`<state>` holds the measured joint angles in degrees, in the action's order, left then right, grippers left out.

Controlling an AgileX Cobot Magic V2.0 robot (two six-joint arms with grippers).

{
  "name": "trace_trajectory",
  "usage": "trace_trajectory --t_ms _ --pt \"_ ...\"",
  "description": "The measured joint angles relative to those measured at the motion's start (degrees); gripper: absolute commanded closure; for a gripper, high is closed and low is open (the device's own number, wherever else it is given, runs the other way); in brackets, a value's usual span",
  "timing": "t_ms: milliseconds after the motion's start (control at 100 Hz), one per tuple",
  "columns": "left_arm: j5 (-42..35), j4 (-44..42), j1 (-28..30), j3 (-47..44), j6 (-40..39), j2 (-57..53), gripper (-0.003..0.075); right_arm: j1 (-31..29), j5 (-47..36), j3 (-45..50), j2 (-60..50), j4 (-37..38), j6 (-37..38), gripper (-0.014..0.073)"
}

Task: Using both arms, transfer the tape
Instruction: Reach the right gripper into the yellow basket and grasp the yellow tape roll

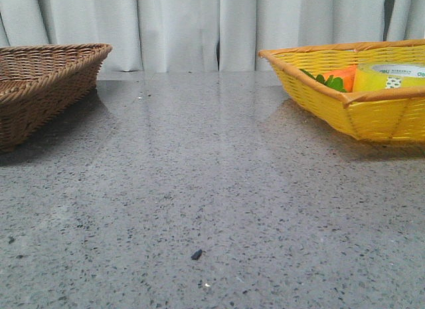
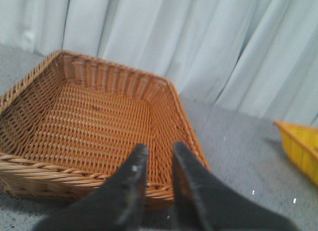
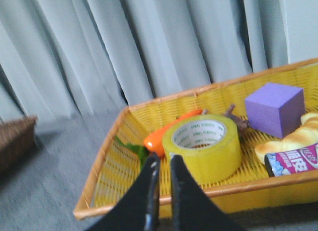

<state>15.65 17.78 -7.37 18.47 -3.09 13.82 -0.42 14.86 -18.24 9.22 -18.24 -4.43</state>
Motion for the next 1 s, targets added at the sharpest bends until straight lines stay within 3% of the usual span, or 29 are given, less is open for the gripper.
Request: trace_trajectory --t_ms 110,210,430,650,1000 --pt "4.03 -0.38 0.0 5.95 4.01 7.14 0.0405 0.0 7.99 -9.89 10.84 2.64 0.0 0.0328" --pt "6.14 -0.46 0.0 11.28 7.63 12.8 0.0405 0.0 16.14 -20.42 21.24 3.54 -1.17 0.0225" --pt "6.33 0.15 -3.13 15.47 9.15 17.27 0.0405 3.64 33.55 -43.71 43.21 3.99 -2.92 0.0223" --pt "6.33 0.43 -8.61 15.47 9.37 18.3 0.0405 5.36 47.33 -59.41 63.03 4.21 -3.0 0.0223" --pt "6.33 3.44 -10.52 15.47 9.5 18.3 0.0405 5.47 46.89 -65.03 81.19 9.9 -3.14 0.0223"
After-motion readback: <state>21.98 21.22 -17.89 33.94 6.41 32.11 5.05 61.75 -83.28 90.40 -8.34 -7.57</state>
